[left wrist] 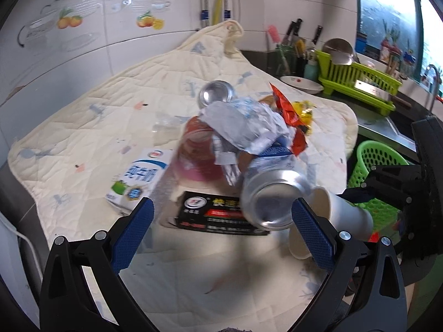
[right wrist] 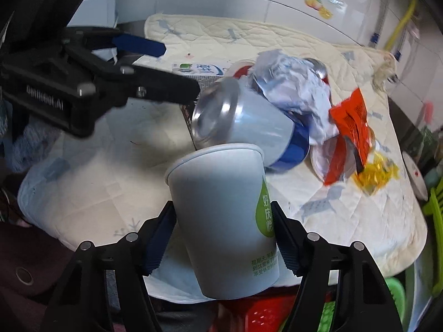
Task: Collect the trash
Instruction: 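Carry the white paper cup with the right tool over the green basket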
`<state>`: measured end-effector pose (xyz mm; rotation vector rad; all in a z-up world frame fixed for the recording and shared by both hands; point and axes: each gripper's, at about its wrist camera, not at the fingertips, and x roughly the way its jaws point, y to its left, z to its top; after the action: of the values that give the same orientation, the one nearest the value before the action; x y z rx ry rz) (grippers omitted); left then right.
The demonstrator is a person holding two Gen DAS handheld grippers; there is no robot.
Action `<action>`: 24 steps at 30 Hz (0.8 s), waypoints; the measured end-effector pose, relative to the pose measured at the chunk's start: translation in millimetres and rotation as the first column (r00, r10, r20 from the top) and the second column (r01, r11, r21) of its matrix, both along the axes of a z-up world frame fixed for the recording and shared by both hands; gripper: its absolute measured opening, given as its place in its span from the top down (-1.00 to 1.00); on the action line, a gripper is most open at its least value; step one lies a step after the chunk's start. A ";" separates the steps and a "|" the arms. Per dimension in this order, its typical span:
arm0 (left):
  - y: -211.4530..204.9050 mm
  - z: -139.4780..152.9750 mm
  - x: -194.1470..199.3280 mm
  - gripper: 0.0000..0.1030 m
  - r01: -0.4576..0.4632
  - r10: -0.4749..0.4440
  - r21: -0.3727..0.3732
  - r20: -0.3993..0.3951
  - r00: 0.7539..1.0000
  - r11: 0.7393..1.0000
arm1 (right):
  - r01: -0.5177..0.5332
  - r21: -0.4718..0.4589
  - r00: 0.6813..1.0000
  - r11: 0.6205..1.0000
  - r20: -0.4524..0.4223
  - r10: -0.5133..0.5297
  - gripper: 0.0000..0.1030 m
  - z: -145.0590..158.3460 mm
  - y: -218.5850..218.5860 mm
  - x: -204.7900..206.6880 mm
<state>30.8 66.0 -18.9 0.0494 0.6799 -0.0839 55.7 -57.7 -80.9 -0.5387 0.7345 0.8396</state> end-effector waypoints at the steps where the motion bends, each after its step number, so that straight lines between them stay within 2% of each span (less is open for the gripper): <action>1: -2.5 -1.2 0.2 -0.90 0.007 -0.007 0.002 -0.003 1.000 1.000 | 0.010 0.009 1.000 1.000 -0.003 -0.010 -0.27 -0.8 -2.3 -1.4; 9: -23.3 -0.7 10.7 -0.90 0.058 -0.058 -0.002 -0.020 0.998 0.998 | 0.115 0.096 0.992 0.989 -0.067 -0.109 -0.24 -6.5 -20.0 -1.6; 18: -39.6 -1.5 32.4 -0.90 0.111 -0.114 -0.043 -0.065 0.991 0.993 | 0.151 0.132 0.986 0.980 -0.084 -0.141 -0.22 -7.7 -29.5 -7.1; 24: -47.7 -6.9 43.4 -0.90 0.127 -0.129 -0.031 -0.091 0.987 0.991 | 0.179 0.148 0.982 0.973 -0.093 -0.166 -0.22 -7.3 -38.5 -12.9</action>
<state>74.2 18.3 -25.8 0.0652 0.7684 -0.2193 42.7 -96.2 -88.1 -0.2981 0.7702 0.7519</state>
